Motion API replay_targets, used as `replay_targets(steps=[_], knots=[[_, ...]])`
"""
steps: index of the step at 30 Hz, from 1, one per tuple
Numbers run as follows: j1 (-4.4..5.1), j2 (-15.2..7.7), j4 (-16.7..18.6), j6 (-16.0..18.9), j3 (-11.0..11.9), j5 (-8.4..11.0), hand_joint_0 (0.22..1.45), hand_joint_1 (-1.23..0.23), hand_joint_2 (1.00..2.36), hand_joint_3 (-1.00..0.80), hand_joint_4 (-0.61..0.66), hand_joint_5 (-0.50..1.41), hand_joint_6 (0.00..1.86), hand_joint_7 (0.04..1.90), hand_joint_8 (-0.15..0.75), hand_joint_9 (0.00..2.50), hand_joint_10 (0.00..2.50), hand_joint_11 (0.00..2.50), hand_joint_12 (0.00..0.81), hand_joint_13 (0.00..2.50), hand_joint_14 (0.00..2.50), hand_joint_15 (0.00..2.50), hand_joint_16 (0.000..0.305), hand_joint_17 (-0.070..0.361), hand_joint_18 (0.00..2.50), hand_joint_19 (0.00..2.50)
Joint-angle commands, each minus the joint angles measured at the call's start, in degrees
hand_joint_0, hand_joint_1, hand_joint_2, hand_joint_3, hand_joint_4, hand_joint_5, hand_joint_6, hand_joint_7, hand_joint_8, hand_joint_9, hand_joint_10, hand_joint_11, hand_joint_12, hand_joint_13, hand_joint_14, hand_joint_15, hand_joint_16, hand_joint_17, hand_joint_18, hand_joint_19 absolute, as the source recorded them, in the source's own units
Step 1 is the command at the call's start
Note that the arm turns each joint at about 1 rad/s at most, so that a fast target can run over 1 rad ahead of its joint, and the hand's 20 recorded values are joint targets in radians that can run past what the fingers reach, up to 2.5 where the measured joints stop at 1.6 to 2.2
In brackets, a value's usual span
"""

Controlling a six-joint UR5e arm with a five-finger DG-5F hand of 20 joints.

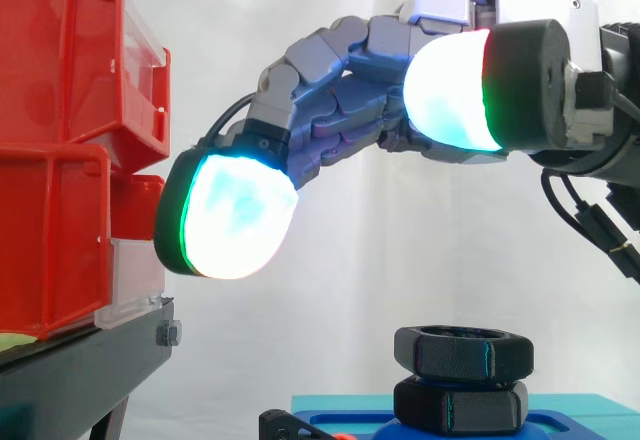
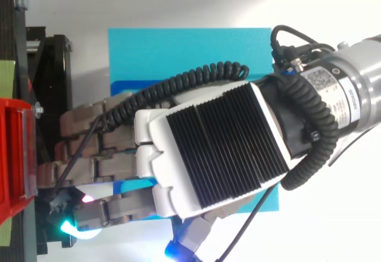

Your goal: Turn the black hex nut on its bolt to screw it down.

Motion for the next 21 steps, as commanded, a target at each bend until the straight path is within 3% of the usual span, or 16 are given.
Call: replay_targets(steps=[1,19,21], knots=[[0.55,0.0,-1.6,0.1,0.0,0.77,0.51,-0.30,1.00,-0.50,0.32,-0.22,0.84,0.56,0.304,0.48,0.01,0.33,0.364,0.66,0.01,0.27,0.049,0.110,0.54,0.33],[0.81,0.0,-5.5,-0.5,0.0,0.42,0.51,-0.30,1.00,-0.50,0.31,-0.21,0.85,0.57,0.303,0.48,0.01,0.33,0.363,0.65,0.01,0.27,0.049,0.110,0.53,0.33],[0.46,0.0,-5.6,-1.1,0.0,-0.02,0.51,-0.30,1.00,-0.50,0.31,-0.21,0.85,0.58,0.304,0.47,0.01,0.33,0.364,0.65,0.01,0.27,0.049,0.110,0.53,0.33]])
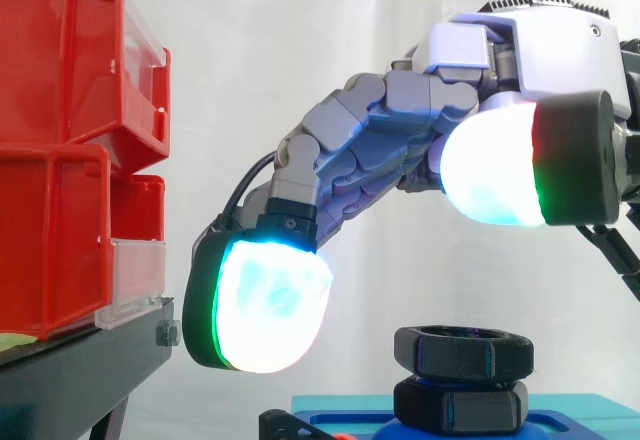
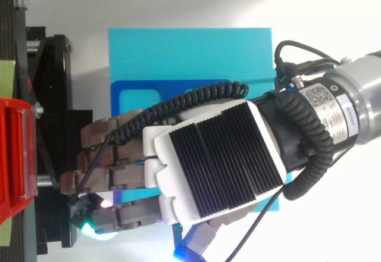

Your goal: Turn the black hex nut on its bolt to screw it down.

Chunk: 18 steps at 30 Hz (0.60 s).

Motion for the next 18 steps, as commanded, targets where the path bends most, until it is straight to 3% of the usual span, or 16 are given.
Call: replay_targets(steps=[1,6,18], knots=[[-0.32,0.0,-0.3,-0.5,0.0,-0.71,0.51,-0.30,1.00,-0.50,0.31,-0.21,0.85,0.58,0.303,0.47,0.01,0.34,0.363,0.65,0.01,0.27,0.049,0.110,0.53,0.33],[-0.68,0.1,-1.0,-1.0,0.0,-3.70,0.51,-0.31,1.00,-0.50,0.32,-0.21,0.85,0.57,0.303,0.47,0.01,0.33,0.362,0.65,0.01,0.27,0.049,0.109,0.53,0.33],[-1.29,0.1,-1.5,-2.6,0.0,-4.31,0.51,-0.31,1.00,-0.50,0.31,-0.21,0.85,0.57,0.303,0.47,0.01,0.33,0.363,0.65,0.01,0.27,0.049,0.109,0.53,0.34]])
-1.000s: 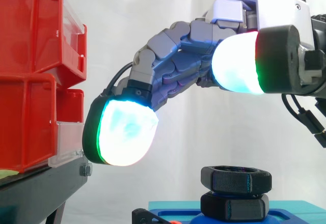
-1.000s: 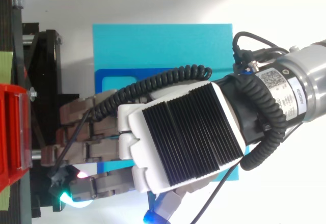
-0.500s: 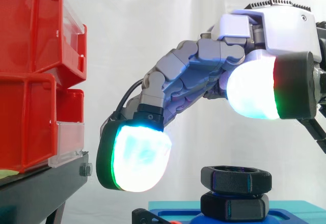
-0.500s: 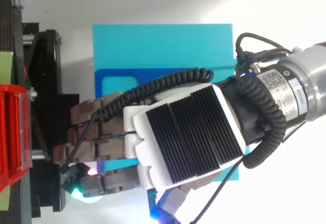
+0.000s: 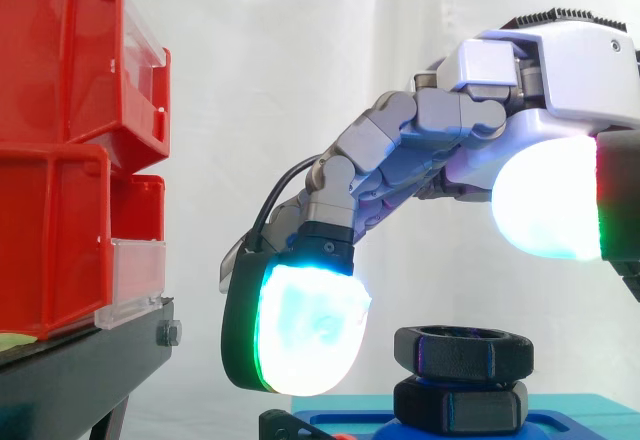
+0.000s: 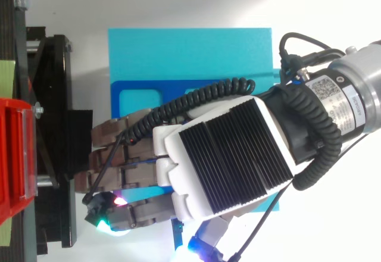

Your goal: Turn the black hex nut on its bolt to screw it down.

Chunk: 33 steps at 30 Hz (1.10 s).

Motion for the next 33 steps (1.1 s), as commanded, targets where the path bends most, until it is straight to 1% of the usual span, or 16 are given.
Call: replay_targets(steps=[1,6,11,13,18,21,23,29,33], knots=[[-0.15,0.0,-0.1,-0.6,0.1,-0.40,0.51,-0.31,1.00,-0.50,0.31,-0.21,0.85,0.57,0.303,0.47,0.01,0.34,0.364,0.65,0.01,0.27,0.049,0.109,0.54,0.33],[-0.42,0.0,-0.1,-0.7,0.0,-0.49,0.51,-0.31,1.00,-0.50,0.31,-0.21,0.86,0.57,0.303,0.48,0.01,0.33,0.363,0.65,0.01,0.27,0.048,0.109,0.53,0.33],[-1.03,0.0,-0.1,-0.7,0.1,-2.24,0.51,-0.31,1.00,-0.50,0.31,-0.21,0.86,0.57,0.303,0.48,0.01,0.33,0.361,0.65,0.01,0.27,0.048,0.109,0.53,0.33],[-1.47,0.0,-0.1,-0.7,0.2,-3.21,0.51,-0.31,1.00,-0.50,0.32,-0.21,0.86,0.58,0.303,0.48,0.01,0.34,0.362,0.65,0.01,0.27,0.048,0.109,0.53,0.33],[-2.26,0.0,-0.2,-1.0,0.3,-4.79,0.51,-0.31,1.00,-0.50,0.32,-0.21,0.86,0.57,0.303,0.47,0.01,0.34,0.362,0.65,0.01,0.27,0.048,0.109,0.53,0.33],[-2.53,0.0,-0.8,-1.4,0.3,-4.97,0.51,-0.31,1.00,-0.50,0.31,-0.21,0.87,0.57,0.304,0.48,0.01,0.33,0.361,0.65,0.01,0.27,0.048,0.109,0.53,0.34],[-2.53,0.0,-1.0,-1.5,0.3,-4.97,0.51,-0.31,1.00,-0.50,0.32,-0.21,0.87,0.57,0.304,0.48,0.01,0.33,0.361,0.65,0.01,0.27,0.048,0.109,0.53,0.33],[-2.61,0.0,-0.9,-1.5,0.3,-5.06,0.51,-0.31,1.00,-0.50,0.32,-0.21,0.87,0.57,0.302,0.47,0.01,0.33,0.363,0.66,0.01,0.27,0.048,0.108,0.53,0.33],[-2.88,0.0,-0.8,-1.5,0.3,-5.06,0.51,-0.31,1.00,-0.50,0.32,-0.21,0.87,0.57,0.303,0.48,0.01,0.33,0.364,0.66,0.01,0.27,0.048,0.109,0.53,0.33]])
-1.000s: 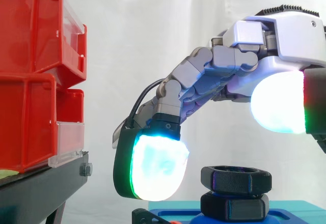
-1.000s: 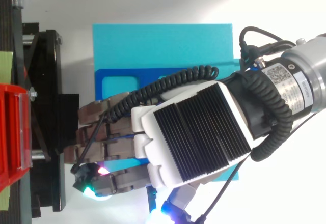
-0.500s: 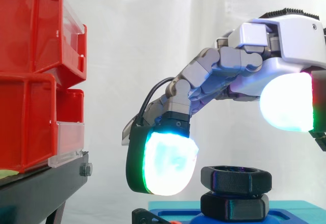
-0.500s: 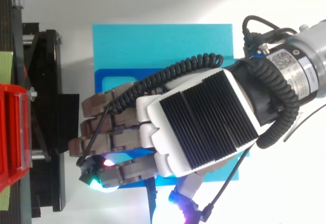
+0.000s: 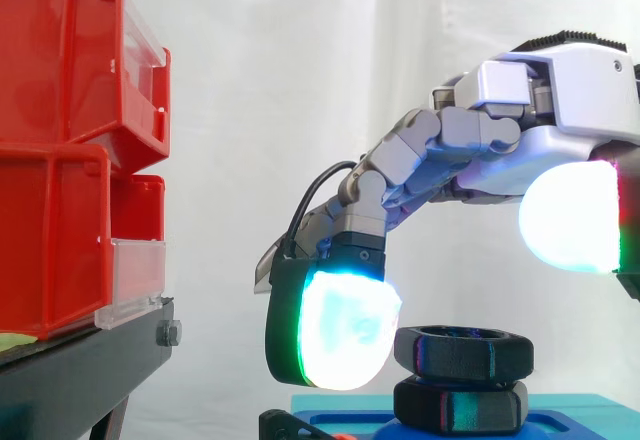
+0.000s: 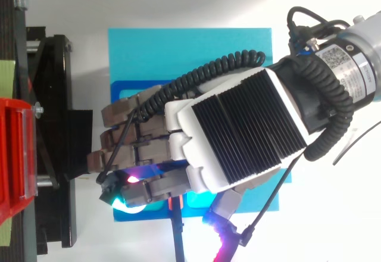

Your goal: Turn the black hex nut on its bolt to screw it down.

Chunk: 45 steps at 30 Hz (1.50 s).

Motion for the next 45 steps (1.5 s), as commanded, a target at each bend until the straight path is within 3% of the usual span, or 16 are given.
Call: replay_targets(steps=[1,9,28,45], knots=[[-0.24,0.0,0.1,0.0,0.0,-0.01,0.51,-0.31,1.00,-0.50,0.32,-0.21,0.87,0.57,0.304,0.48,0.01,0.33,0.362,0.66,0.01,0.27,0.048,0.109,0.53,0.33],[-0.76,0.0,-0.2,0.0,0.0,-1.15,0.51,-0.31,1.00,-0.50,0.32,-0.21,0.87,0.57,0.305,0.48,0.01,0.33,0.363,0.66,0.01,0.28,0.048,0.109,0.54,0.33],[-0.94,0.0,-1.4,0.1,0.0,-2.47,0.51,-0.32,1.00,-0.50,0.31,-0.21,0.87,0.57,0.304,0.47,0.01,0.33,0.363,0.65,0.01,0.27,0.048,0.109,0.53,0.33],[-2.17,0.0,-1.3,0.2,0.0,-3.87,0.51,-0.32,1.00,-0.50,0.32,-0.21,0.87,0.57,0.303,0.47,0.01,0.33,0.363,0.65,0.01,0.27,0.048,0.108,0.53,0.33]])
